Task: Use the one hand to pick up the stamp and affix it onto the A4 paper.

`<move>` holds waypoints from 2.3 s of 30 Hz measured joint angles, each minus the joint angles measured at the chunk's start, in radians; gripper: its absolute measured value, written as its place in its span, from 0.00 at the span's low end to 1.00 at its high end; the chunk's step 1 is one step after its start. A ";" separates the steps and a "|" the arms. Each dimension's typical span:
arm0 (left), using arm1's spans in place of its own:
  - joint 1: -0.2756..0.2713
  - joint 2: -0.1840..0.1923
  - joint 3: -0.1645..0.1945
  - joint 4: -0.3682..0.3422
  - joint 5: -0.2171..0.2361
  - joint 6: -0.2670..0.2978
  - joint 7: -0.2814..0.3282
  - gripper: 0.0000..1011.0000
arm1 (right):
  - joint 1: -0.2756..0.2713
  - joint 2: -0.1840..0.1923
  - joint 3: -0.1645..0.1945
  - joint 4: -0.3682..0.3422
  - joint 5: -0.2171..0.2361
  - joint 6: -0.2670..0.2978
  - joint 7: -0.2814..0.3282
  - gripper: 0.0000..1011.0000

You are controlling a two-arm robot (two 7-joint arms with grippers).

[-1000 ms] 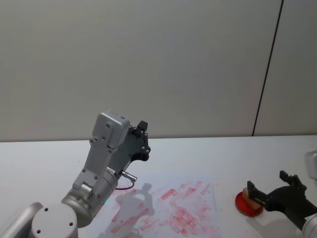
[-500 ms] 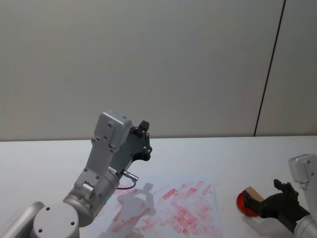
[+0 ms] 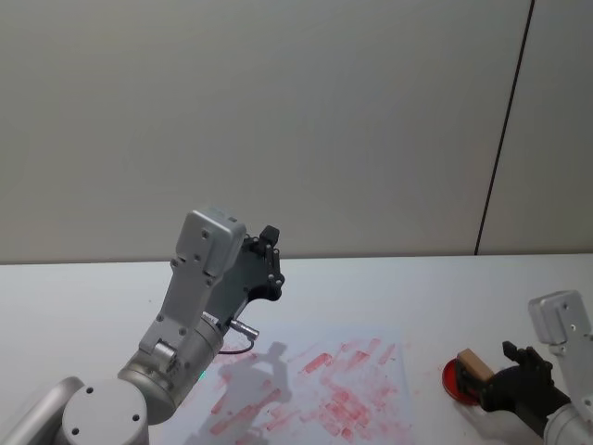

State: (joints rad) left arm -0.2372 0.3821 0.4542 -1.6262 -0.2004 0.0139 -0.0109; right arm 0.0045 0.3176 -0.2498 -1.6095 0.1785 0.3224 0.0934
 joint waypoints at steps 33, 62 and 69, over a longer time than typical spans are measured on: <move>0.000 0.000 0.000 0.000 0.000 0.000 0.000 0.00 | 0.008 -0.006 -0.003 0.015 -0.011 0.006 0.005 0.22; 0.000 0.000 0.000 0.000 0.000 0.000 0.000 0.00 | 0.013 0.006 0.015 -0.003 -0.012 -0.014 0.036 0.22; 0.000 0.000 0.000 0.000 0.000 0.000 0.000 0.00 | 0.009 0.010 0.014 -0.003 -0.029 -0.002 0.053 0.22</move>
State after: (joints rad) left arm -0.2372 0.3821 0.4543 -1.6262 -0.2004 0.0138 -0.0109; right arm 0.0136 0.3280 -0.2360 -1.6121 0.1493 0.3200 0.1462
